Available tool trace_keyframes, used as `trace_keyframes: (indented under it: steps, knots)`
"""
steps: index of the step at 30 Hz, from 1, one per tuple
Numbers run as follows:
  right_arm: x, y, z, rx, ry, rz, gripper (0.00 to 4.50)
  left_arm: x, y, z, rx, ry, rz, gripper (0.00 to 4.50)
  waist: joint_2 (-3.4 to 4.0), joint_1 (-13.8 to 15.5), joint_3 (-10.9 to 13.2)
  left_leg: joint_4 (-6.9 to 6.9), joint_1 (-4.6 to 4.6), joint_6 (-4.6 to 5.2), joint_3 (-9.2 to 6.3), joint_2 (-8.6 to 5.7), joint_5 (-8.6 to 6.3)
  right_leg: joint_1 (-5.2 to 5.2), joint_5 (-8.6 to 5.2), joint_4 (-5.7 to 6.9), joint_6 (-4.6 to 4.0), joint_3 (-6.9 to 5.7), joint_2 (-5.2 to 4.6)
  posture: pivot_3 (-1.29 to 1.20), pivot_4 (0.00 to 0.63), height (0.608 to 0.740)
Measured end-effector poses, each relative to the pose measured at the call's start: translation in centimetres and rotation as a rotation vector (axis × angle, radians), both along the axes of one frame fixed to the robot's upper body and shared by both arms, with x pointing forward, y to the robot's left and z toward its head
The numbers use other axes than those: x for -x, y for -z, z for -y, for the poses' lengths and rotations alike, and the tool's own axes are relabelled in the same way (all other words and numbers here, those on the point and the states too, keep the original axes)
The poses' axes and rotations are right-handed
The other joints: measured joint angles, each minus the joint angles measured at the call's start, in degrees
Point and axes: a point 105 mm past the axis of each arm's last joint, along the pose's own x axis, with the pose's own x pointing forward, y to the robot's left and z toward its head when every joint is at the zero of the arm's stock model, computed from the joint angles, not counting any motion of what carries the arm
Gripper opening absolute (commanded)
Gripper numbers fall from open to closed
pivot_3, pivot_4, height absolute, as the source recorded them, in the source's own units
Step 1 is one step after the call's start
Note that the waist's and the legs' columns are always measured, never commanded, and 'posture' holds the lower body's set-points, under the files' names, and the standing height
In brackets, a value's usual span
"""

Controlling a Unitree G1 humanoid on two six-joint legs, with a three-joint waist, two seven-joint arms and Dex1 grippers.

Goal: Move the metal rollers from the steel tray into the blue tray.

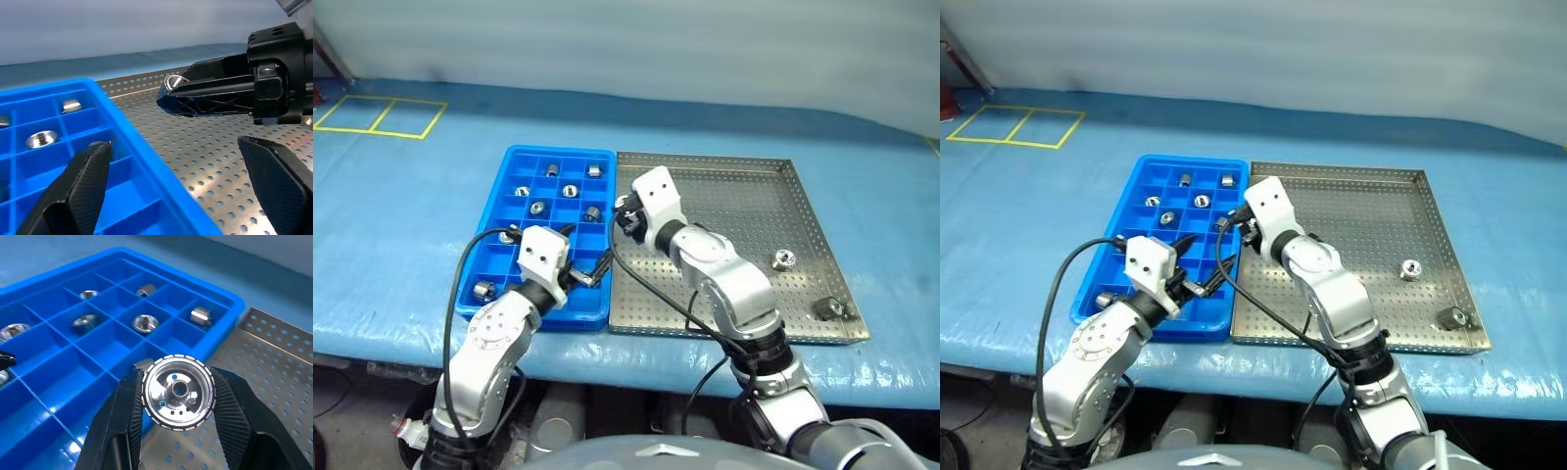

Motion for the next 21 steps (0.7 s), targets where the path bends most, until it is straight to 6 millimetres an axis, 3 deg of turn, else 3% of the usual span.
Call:
trace_keyframes:
  steps: [8,15,21]
  knots:
    - [0.0,1.0,-3.7,-0.02,-0.162,-0.016,1.67,1.6,0.4,-1.7,-0.007,-0.105,-0.026,4.5,0.02,6.87,0.03,-0.14,-0.05,-0.06,-0.01,0.04,-0.02,-0.11,-0.07,-0.04,-0.09,-0.16,0.0,0.61,0.15,0.74]
    - [-0.4,1.9,-3.7,-0.011,-0.185,-0.031,1.67,1.8,0.4,-1.9,-0.006,-0.123,-0.03,4.5,0.02,13.93,0.02,-0.19,-0.39,-0.32,0.34,0.11,-0.08,-0.86,-0.08,-0.05,-0.11,-0.2,0.01,0.6,0.15,0.74]
    - [-1.2,2.0,-1.9,0.008,-0.132,-0.026,1.67,1.8,0.2,-1.3,-0.002,-0.086,-0.026,4.5,0.0,19.25,0.0,-0.19,-0.81,-0.43,0.39,0.14,-0.12,-1.01,-0.06,-0.04,-0.07,-0.3,0.06,0.54,0.15,0.74]
